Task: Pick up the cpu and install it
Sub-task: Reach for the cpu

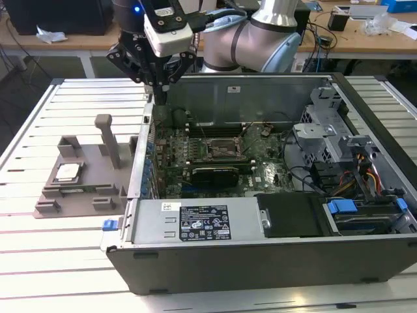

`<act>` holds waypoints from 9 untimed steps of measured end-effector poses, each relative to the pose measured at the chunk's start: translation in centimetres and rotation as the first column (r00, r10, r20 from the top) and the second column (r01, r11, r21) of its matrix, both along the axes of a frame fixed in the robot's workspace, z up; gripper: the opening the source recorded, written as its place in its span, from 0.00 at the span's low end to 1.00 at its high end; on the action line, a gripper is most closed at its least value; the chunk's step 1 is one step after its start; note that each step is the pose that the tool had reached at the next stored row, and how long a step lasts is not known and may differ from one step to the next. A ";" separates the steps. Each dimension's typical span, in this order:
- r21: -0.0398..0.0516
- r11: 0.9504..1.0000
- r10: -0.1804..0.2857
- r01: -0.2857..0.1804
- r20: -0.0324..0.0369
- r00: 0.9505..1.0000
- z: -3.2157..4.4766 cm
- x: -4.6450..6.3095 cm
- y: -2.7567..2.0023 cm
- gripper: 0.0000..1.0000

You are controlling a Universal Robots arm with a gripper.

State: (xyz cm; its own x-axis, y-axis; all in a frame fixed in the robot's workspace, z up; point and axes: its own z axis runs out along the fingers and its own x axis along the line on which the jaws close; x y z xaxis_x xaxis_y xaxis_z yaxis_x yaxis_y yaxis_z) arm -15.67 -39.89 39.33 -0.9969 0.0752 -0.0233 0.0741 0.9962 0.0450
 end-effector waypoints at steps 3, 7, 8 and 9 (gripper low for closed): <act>0.000 1.000 0.000 0.000 0.000 1.000 0.00 -0.9 0.00 0.11; 0.000 1.000 0.000 0.000 0.000 1.000 0.00 -2.3 0.00 0.11; 0.000 1.000 0.000 0.000 0.000 1.000 0.00 -2.6 0.00 0.11; 0.000 1.000 0.000 0.000 0.000 1.000 0.00 -3.0 0.00 0.11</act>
State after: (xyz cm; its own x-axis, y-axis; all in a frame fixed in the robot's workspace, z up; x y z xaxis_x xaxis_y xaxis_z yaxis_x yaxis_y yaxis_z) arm -18.64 -39.88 39.33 -0.9969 0.0752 -0.0233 0.0741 0.9962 0.0451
